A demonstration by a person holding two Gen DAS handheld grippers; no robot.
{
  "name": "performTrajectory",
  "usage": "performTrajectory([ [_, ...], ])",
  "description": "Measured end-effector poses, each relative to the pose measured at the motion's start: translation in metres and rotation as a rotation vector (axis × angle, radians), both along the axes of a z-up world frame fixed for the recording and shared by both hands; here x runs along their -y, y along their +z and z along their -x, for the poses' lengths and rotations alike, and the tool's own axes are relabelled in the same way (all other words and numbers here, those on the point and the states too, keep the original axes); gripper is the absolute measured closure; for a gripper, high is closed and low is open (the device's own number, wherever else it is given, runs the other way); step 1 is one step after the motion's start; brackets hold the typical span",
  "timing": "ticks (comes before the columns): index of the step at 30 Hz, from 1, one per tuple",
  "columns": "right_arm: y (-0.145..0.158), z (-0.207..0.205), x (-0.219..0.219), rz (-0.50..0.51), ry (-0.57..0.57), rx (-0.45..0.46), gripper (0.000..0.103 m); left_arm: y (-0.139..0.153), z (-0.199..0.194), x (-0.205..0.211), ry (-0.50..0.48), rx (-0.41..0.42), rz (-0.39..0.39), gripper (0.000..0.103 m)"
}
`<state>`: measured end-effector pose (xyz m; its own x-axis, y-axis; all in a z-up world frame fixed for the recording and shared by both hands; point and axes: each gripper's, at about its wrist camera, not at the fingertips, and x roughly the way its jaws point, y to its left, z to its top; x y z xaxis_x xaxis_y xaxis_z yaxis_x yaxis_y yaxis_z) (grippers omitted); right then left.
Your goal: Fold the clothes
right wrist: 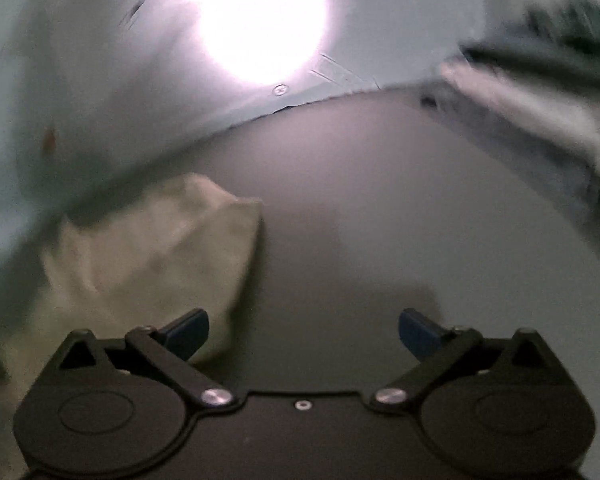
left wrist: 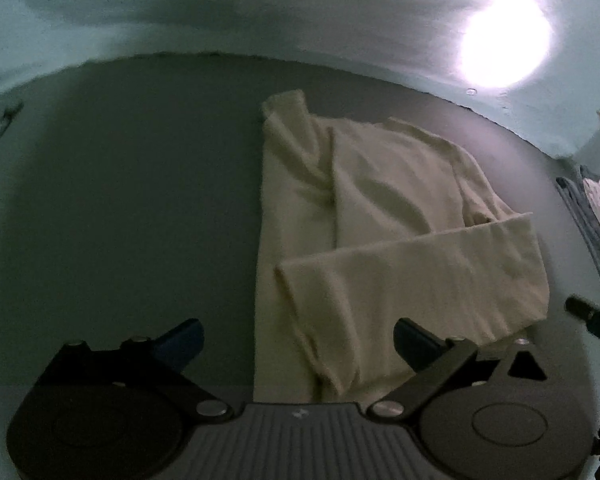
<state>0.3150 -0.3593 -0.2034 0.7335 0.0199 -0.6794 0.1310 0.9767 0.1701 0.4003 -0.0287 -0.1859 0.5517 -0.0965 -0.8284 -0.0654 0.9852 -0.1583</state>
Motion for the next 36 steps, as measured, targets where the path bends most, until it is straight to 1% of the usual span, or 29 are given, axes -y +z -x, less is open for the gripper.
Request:
performTrajectory([
  [1,-0.005,0.0,-0.003,0.058,0.019,-0.008,0.0,0.0,-0.003,0.003,-0.016,0.007,-0.009,0.01],
  [2,-0.009,0.004,0.006,0.08,0.027,-0.025,0.0,-0.001,-0.007,0.005,-0.035,0.011,-0.016,0.013],
  [4,-0.016,0.009,0.016,0.106,0.031,-0.049,0.0,-0.003,-0.013,0.011,-0.065,0.013,-0.029,0.03],
  [5,-0.016,0.013,0.017,0.133,0.035,-0.028,0.0,-0.004,-0.015,0.014,-0.071,0.012,-0.039,0.036],
  [6,-0.017,0.017,0.018,0.154,0.037,-0.007,0.0,-0.005,-0.017,0.016,-0.075,0.011,-0.05,0.049],
  [7,-0.018,0.02,0.02,0.151,0.033,0.008,0.0,-0.006,-0.018,0.018,-0.079,0.01,-0.061,0.063],
  [8,-0.02,0.023,0.022,0.148,0.029,0.024,0.0,-0.006,-0.018,0.02,-0.078,0.014,-0.071,0.072],
  [9,-0.022,0.026,0.023,0.146,0.026,0.039,0.0,-0.005,-0.017,0.02,-0.075,0.02,-0.077,0.084],
  [12,-0.024,0.027,0.024,0.152,0.025,0.063,0.0,0.002,-0.015,0.021,-0.072,0.052,-0.071,0.096],
  [13,-0.023,0.026,0.024,0.152,0.025,0.063,0.0,0.005,-0.014,0.021,-0.074,0.065,-0.068,0.098],
  [17,-0.025,0.024,0.024,0.153,0.024,0.064,0.0,0.026,-0.013,0.02,-0.061,0.129,-0.067,0.098],
  [20,-0.026,0.023,0.025,0.153,0.025,0.064,0.0,0.053,-0.014,0.013,-0.032,0.201,-0.054,0.099],
  [23,-0.026,0.022,0.026,0.154,0.026,0.064,0.0,0.082,-0.022,-0.003,0.008,0.281,-0.03,0.099],
  [28,-0.025,0.018,0.026,0.156,0.021,0.041,0.0,0.127,-0.042,-0.054,0.118,0.398,-0.005,0.099],
  [29,-0.024,0.017,0.026,0.156,0.018,0.031,0.0,0.135,-0.045,-0.067,0.147,0.419,-0.011,0.099],
  [31,-0.019,0.014,0.025,0.143,0.0,-0.023,0.0,0.146,-0.048,-0.097,0.218,0.453,-0.047,0.099],
  [33,-0.013,0.015,0.023,0.126,-0.006,-0.076,0.0,0.151,-0.049,-0.13,0.301,0.458,-0.057,0.099],
  [34,-0.012,0.018,0.021,0.116,-0.001,-0.086,0.0,0.149,-0.05,-0.147,0.342,0.451,-0.051,0.099],
  [36,-0.008,0.027,0.017,0.106,0.005,-0.101,0.0,0.134,-0.053,-0.178,0.422,0.404,-0.049,0.099],
])
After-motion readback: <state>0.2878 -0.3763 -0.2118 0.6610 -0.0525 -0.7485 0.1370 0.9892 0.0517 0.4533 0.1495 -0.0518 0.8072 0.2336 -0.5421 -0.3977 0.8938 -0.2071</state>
